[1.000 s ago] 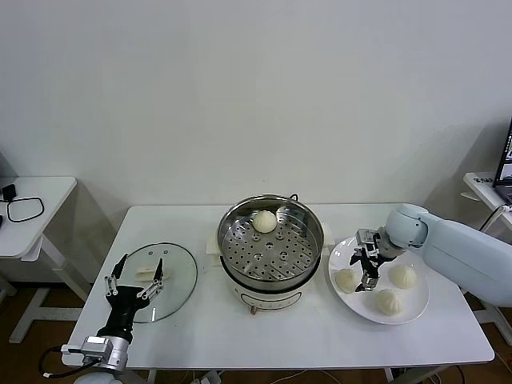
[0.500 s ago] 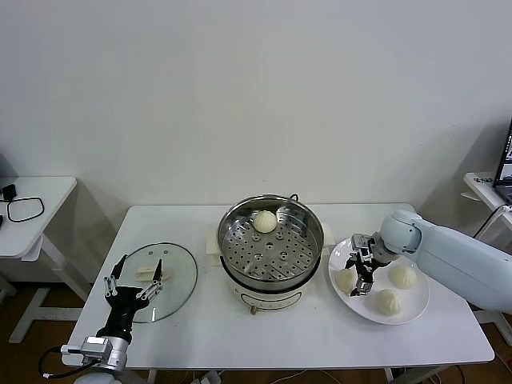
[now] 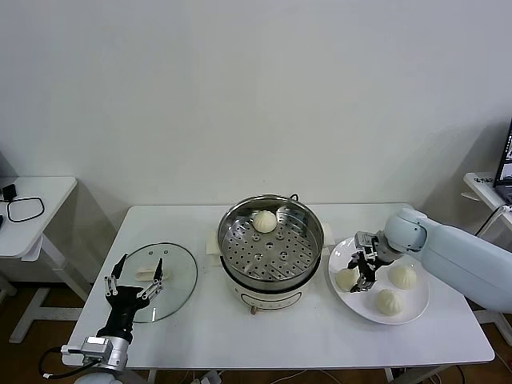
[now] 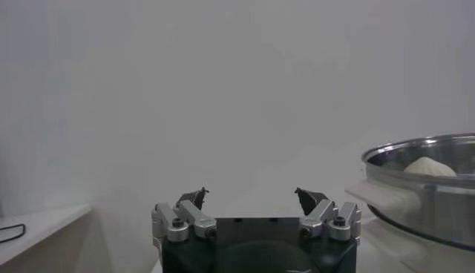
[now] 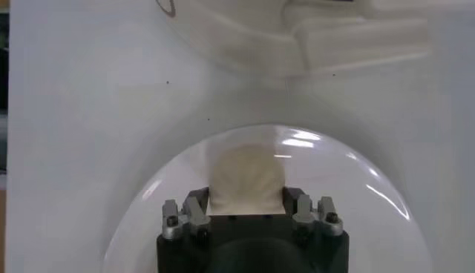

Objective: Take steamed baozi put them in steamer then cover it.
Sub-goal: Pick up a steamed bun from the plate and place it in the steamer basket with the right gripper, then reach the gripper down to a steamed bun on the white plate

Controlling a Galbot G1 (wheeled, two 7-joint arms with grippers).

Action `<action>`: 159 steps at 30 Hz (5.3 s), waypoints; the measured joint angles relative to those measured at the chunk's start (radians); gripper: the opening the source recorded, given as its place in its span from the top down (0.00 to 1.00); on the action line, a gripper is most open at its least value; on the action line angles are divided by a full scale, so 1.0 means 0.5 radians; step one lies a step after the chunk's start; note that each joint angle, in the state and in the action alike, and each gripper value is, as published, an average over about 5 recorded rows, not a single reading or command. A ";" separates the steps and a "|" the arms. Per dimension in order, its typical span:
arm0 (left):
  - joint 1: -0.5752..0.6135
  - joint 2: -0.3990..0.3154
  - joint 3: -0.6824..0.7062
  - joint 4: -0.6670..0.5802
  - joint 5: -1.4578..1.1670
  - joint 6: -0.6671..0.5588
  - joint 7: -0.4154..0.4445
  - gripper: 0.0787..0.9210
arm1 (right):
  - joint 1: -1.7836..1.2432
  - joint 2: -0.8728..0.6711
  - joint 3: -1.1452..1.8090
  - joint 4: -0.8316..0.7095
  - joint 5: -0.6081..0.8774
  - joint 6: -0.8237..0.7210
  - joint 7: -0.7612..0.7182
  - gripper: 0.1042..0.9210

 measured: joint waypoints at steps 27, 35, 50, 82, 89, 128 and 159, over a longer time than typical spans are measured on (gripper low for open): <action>-0.004 0.008 0.009 -0.055 -0.004 0.003 -0.005 0.12 | 1.439 0.049 -0.908 0.559 0.879 -0.440 0.095 0.31; -0.027 0.012 -0.028 -0.028 -0.015 0.008 -0.001 0.12 | 1.428 0.385 -0.854 0.484 0.994 -0.618 0.255 0.31; -0.057 0.022 -0.098 0.026 -0.035 0.019 0.012 0.12 | 1.184 0.973 -0.730 0.232 0.990 -0.765 0.374 0.31; -0.052 0.018 -0.147 0.074 -0.050 0.015 0.036 0.12 | 0.922 1.229 -0.686 -0.061 0.779 -0.745 0.231 0.12; -0.042 0.015 -0.130 0.055 -0.046 0.015 0.035 0.12 | 1.037 1.019 -0.652 0.073 0.802 -0.694 0.143 0.12; 0.008 -0.024 -0.032 -0.053 0.012 0.010 0.010 0.12 | 0.323 -0.327 -0.120 0.157 -0.350 0.396 -0.549 0.12; -0.017 -0.018 -0.023 0.022 0.033 0.005 0.008 0.12 | -0.159 -0.105 0.149 -0.052 -0.610 0.461 -0.476 0.12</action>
